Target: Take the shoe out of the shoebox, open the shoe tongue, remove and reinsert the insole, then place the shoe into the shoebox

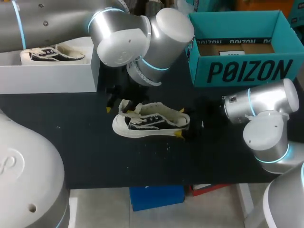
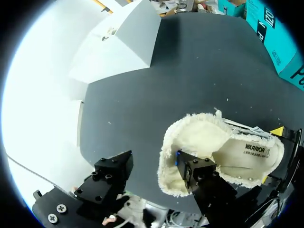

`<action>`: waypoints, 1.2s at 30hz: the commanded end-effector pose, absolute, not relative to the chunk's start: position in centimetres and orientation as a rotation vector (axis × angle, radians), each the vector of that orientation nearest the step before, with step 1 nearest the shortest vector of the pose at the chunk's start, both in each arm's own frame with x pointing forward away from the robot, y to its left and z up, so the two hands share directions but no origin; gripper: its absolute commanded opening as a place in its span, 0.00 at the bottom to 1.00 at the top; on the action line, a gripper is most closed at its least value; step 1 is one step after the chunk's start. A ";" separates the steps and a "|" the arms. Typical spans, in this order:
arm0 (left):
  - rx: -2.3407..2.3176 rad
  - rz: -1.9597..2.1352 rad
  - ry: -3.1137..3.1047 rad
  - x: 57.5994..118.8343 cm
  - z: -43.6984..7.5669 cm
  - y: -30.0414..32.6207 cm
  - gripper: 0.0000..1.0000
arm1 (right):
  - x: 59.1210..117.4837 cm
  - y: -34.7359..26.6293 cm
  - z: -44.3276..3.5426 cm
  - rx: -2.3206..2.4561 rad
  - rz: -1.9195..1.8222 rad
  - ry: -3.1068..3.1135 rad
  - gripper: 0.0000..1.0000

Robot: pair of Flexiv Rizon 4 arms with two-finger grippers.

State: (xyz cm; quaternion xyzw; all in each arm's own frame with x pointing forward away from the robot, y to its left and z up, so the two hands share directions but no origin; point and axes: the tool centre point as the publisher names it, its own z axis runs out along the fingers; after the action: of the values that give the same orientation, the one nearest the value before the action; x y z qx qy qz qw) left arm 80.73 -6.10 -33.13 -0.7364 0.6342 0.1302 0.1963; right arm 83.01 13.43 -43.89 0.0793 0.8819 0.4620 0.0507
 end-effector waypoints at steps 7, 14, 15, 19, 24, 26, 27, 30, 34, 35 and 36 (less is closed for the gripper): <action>-2.112 0.331 1.791 79.9 -34.2 -3.9 1.00 | 83.1 13.2 -44.2 0.245 1.405 2.684 0.00; -2.165 0.365 1.772 79.3 -35.8 -2.4 1.00 | 83.1 13.2 -44.2 0.245 1.405 2.684 0.00; -2.166 0.367 1.771 79.3 -35.9 -2.3 1.00 | 83.1 13.2 -44.2 0.245 1.405 2.684 0.00; -2.172 0.378 1.766 79.1 -36.0 -2.1 1.00 | 83.1 13.2 -44.2 0.245 1.405 2.684 0.00; -2.148 0.357 1.768 79.1 -34.9 -2.6 1.00 | 83.1 13.2 -44.2 0.245 1.405 2.684 0.00; -2.130 0.326 1.788 79.0 -33.9 -2.9 1.00 | 83.1 13.2 -44.2 0.245 1.405 2.684 0.00; -2.113 0.310 1.802 79.0 -33.4 -3.2 1.00 | 83.1 13.2 -44.2 0.245 1.405 2.684 0.00; -2.047 0.266 1.843 79.0 -31.7 -4.1 1.00 | 83.1 13.2 -44.2 0.245 1.405 2.684 0.00; -1.911 0.198 1.935 79.3 -29.3 -5.8 1.00 | 83.1 13.2 -44.2 0.245 1.405 2.684 0.00; -1.875 0.182 1.963 79.4 -28.8 -6.1 1.00 | 83.1 13.2 -44.2 0.245 1.405 2.684 0.00; -1.838 0.168 1.994 79.6 -28.4 -6.5 1.00 | 83.1 13.2 -44.2 0.245 1.405 2.684 0.00</action>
State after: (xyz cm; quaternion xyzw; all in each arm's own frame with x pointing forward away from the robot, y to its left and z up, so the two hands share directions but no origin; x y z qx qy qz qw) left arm 80.16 -6.08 -30.24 -0.6796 0.7027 0.0747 0.1972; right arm 83.01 13.35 -43.91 0.0795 0.8819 0.4619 0.0510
